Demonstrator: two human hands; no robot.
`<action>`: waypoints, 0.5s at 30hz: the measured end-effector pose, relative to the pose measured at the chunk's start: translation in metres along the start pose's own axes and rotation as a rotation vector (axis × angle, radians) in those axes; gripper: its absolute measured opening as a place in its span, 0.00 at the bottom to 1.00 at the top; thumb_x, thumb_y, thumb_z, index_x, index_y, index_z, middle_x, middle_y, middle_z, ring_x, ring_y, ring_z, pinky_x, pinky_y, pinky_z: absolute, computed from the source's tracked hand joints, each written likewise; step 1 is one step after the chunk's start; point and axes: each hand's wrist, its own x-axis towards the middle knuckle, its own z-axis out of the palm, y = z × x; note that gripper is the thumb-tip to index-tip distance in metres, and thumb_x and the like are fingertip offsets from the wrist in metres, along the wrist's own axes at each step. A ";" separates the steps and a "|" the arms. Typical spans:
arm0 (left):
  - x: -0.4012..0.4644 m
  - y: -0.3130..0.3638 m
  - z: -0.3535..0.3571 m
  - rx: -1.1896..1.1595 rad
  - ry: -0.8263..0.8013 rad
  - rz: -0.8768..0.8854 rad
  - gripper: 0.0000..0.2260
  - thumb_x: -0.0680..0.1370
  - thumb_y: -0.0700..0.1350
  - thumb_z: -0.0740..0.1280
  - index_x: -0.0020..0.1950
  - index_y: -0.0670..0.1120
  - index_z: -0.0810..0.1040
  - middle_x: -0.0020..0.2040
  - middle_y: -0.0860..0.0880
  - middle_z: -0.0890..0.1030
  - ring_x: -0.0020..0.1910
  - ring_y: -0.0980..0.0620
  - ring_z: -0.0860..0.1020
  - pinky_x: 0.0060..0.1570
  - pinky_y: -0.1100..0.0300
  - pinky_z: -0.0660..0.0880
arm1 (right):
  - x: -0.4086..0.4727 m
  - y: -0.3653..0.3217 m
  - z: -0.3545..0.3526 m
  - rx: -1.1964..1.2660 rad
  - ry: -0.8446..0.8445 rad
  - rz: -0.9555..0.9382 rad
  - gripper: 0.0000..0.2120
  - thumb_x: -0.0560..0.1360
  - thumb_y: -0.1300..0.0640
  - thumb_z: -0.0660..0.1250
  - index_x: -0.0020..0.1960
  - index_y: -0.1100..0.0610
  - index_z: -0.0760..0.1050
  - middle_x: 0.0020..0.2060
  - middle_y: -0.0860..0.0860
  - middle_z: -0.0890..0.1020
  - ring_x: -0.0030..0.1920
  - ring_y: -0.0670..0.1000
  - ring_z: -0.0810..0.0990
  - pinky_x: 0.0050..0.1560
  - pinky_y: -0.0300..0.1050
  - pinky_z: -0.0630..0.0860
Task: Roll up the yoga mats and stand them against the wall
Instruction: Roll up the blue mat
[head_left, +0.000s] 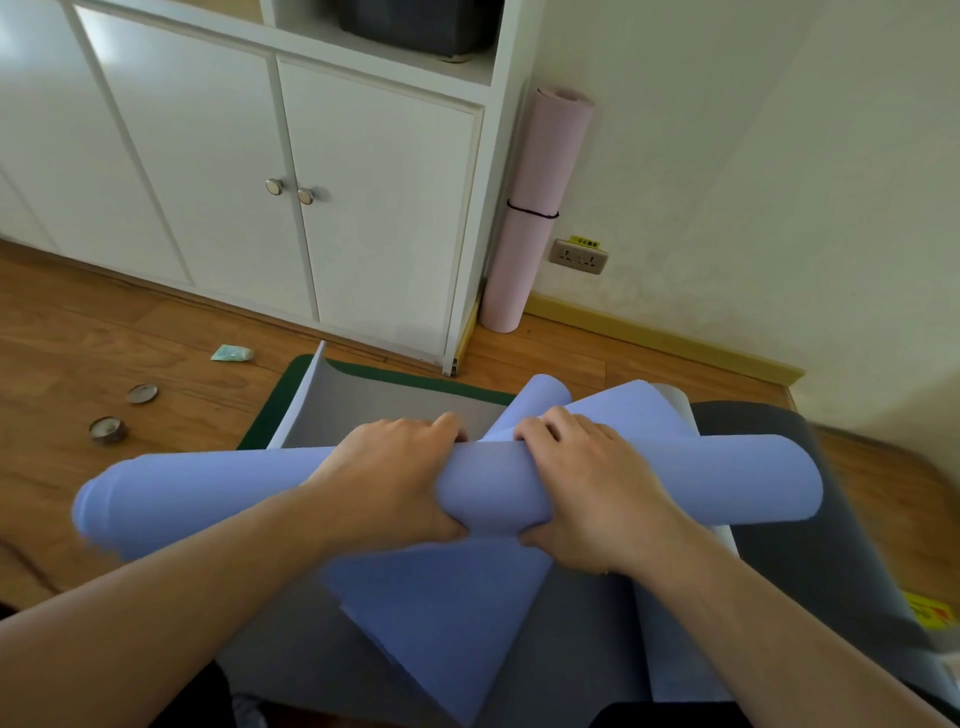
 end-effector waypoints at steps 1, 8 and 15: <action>0.000 -0.001 0.000 -0.015 -0.012 0.005 0.32 0.69 0.71 0.72 0.67 0.59 0.67 0.57 0.57 0.81 0.52 0.55 0.80 0.54 0.54 0.80 | 0.000 0.000 0.000 0.007 0.018 0.003 0.33 0.68 0.37 0.77 0.66 0.45 0.66 0.59 0.46 0.74 0.56 0.51 0.75 0.51 0.44 0.69; -0.002 0.005 0.010 0.303 0.159 0.100 0.42 0.65 0.68 0.76 0.70 0.49 0.67 0.64 0.49 0.74 0.61 0.46 0.74 0.64 0.50 0.75 | -0.003 0.001 -0.006 0.120 0.032 0.108 0.27 0.67 0.36 0.74 0.60 0.40 0.66 0.49 0.42 0.78 0.46 0.49 0.78 0.38 0.43 0.69; 0.000 0.007 -0.006 0.060 0.092 0.048 0.30 0.68 0.64 0.76 0.61 0.55 0.67 0.55 0.58 0.78 0.51 0.54 0.78 0.50 0.61 0.68 | -0.004 0.002 -0.003 0.012 -0.003 0.013 0.38 0.66 0.35 0.78 0.68 0.45 0.64 0.62 0.45 0.72 0.60 0.51 0.73 0.61 0.48 0.73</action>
